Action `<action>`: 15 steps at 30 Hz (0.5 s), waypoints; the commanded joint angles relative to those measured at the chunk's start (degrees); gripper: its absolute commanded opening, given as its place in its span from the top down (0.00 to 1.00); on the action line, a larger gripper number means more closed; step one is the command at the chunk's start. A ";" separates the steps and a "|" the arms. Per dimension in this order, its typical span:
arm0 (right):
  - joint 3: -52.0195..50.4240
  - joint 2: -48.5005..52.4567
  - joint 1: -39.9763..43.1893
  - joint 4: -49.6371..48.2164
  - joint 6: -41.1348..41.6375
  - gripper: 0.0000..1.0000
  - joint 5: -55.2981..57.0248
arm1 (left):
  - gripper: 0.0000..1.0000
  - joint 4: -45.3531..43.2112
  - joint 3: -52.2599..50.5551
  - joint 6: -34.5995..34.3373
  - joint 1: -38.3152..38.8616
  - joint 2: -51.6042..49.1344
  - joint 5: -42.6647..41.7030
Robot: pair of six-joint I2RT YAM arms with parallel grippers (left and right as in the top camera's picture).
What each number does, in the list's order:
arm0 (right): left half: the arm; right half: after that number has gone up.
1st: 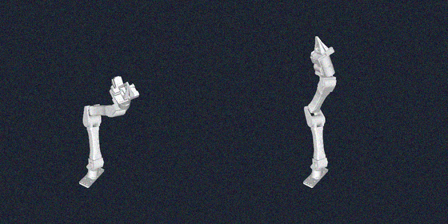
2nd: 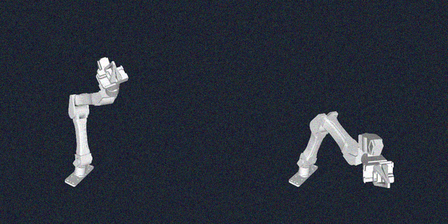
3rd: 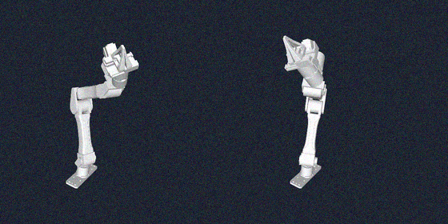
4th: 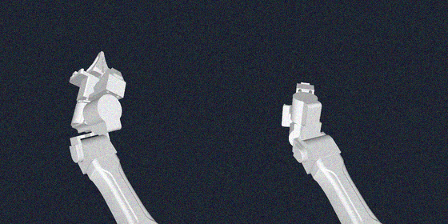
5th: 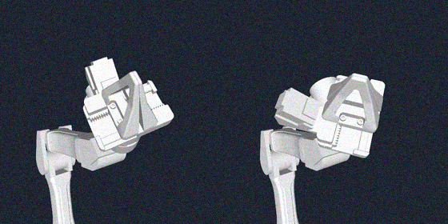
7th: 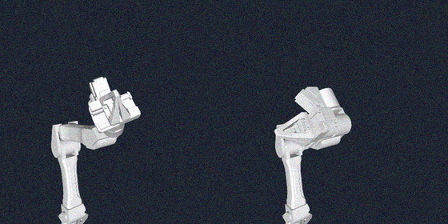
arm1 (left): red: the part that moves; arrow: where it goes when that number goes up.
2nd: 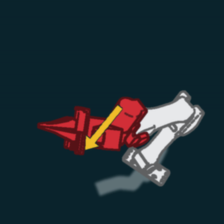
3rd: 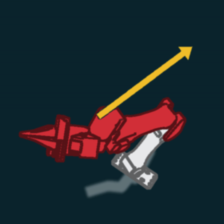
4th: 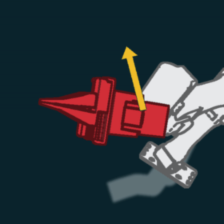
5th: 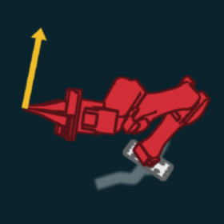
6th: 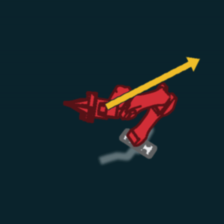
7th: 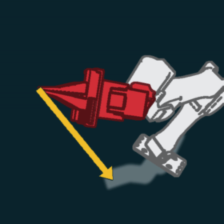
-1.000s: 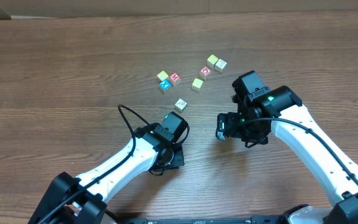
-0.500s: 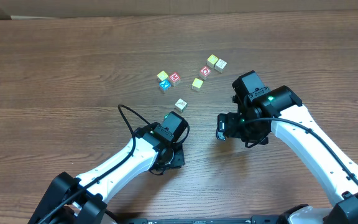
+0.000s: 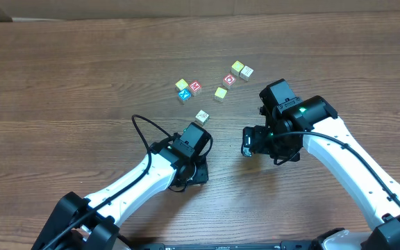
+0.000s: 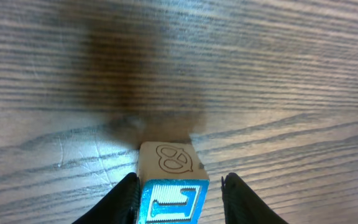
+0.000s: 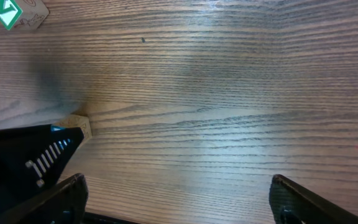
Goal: Flip 5 blocks
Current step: 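Carry the blue L block toward the front and set it down, then move the left gripper to the green V block and grasp it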
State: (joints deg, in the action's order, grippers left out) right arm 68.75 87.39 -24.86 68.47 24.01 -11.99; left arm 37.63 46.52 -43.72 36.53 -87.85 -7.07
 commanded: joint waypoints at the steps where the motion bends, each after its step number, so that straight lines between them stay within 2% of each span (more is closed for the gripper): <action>1: -0.31 -0.24 -0.31 -0.26 0.24 0.05 0.39 | 0.58 -0.37 3.34 3.19 -1.75 0.98 0.26; 7: -0.31 -0.24 -0.31 -0.50 0.24 0.04 0.39 | 0.50 2.86 8.41 5.01 -4.07 0.98 3.06; 11: -0.31 -0.24 -0.31 -0.70 0.24 0.04 0.39 | 0.47 0.33 9.66 8.28 -6.71 0.94 4.52; 15: -0.31 -0.24 -0.31 -0.70 0.26 0.04 0.37 | 0.47 -0.61 10.40 8.66 -9.68 -0.61 4.52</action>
State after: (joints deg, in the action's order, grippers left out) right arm 68.75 87.39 -24.86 68.14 23.99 -11.99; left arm 37.32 55.07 -37.41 28.97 -87.85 -4.05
